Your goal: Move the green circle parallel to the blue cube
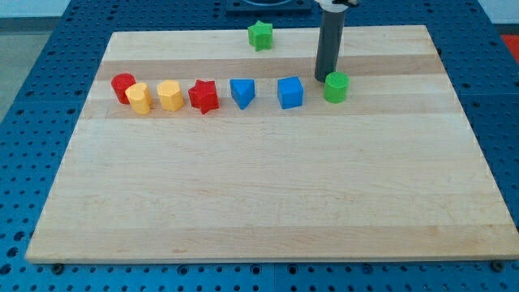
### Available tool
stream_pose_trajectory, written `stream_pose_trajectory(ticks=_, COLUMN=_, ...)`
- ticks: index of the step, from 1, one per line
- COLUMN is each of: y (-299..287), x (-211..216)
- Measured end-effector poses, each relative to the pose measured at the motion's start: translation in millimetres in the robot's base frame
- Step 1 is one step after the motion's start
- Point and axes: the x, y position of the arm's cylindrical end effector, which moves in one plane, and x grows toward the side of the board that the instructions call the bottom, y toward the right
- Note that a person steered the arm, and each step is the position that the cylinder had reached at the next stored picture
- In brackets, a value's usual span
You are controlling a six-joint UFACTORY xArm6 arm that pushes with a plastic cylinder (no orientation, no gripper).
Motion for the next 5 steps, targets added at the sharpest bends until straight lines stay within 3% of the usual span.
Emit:
stream_pose_trajectory(ticks=4, y=-1, x=11)
stream_pose_trajectory(ticks=5, y=-8, x=-8)
